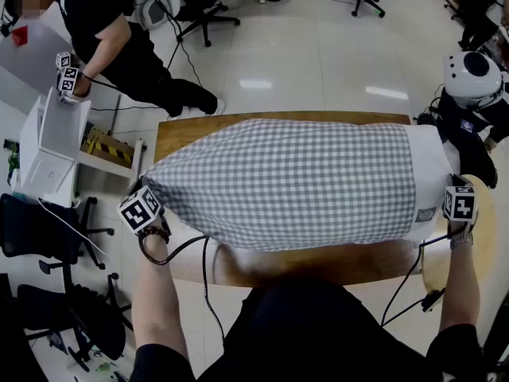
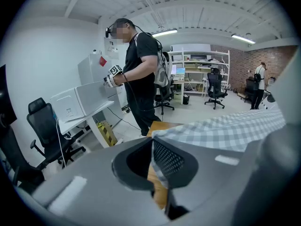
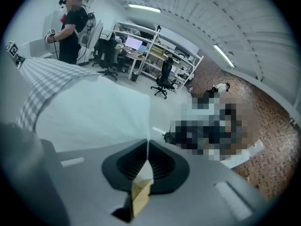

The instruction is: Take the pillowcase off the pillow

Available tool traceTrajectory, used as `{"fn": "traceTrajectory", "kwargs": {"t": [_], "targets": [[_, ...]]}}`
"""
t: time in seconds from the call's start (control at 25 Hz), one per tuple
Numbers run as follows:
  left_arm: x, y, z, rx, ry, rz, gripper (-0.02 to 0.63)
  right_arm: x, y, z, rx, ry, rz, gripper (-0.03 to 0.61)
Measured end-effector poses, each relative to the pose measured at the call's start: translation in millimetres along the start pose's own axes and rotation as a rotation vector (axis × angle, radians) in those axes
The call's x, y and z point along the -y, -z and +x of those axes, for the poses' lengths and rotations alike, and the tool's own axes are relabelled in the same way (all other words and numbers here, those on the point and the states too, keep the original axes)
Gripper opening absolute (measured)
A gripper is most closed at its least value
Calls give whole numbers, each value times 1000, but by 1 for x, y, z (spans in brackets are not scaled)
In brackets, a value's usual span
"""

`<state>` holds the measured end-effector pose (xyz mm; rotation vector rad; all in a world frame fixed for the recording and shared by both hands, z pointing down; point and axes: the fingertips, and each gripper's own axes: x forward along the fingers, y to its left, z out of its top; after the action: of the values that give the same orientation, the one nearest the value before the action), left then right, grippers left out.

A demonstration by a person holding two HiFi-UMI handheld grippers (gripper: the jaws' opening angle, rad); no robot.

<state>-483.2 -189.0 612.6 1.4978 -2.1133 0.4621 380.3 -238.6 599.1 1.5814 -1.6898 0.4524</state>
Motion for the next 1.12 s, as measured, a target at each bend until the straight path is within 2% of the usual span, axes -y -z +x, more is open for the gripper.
{"fn": "traceTrajectory", "kwargs": {"t": [0.28,0.36,0.44,0.6,0.8,0.92,1.0,1.12], "targets": [[12,2,2,-36,2,102,12,-23,-9,7,20,-34,-52,19],[20,2,1,-31,18,125,49,-22,-15,5,47,-8,-76,32],[29,1,1,-24,43,137,128,-21,-26,-2,89,19,-88,37],[48,-6,-8,10,88,173,170,-35,-51,-22,180,-6,-80,59],[101,-6,-21,24,214,236,207,-63,-77,-42,265,-97,-60,94],[136,3,-28,-5,305,205,209,-77,-85,-49,282,-163,15,104],[158,10,-32,-26,365,202,212,-85,-86,-51,286,-197,20,130],[183,19,-41,-39,444,313,224,-92,-89,-55,293,-215,-21,137]]}}
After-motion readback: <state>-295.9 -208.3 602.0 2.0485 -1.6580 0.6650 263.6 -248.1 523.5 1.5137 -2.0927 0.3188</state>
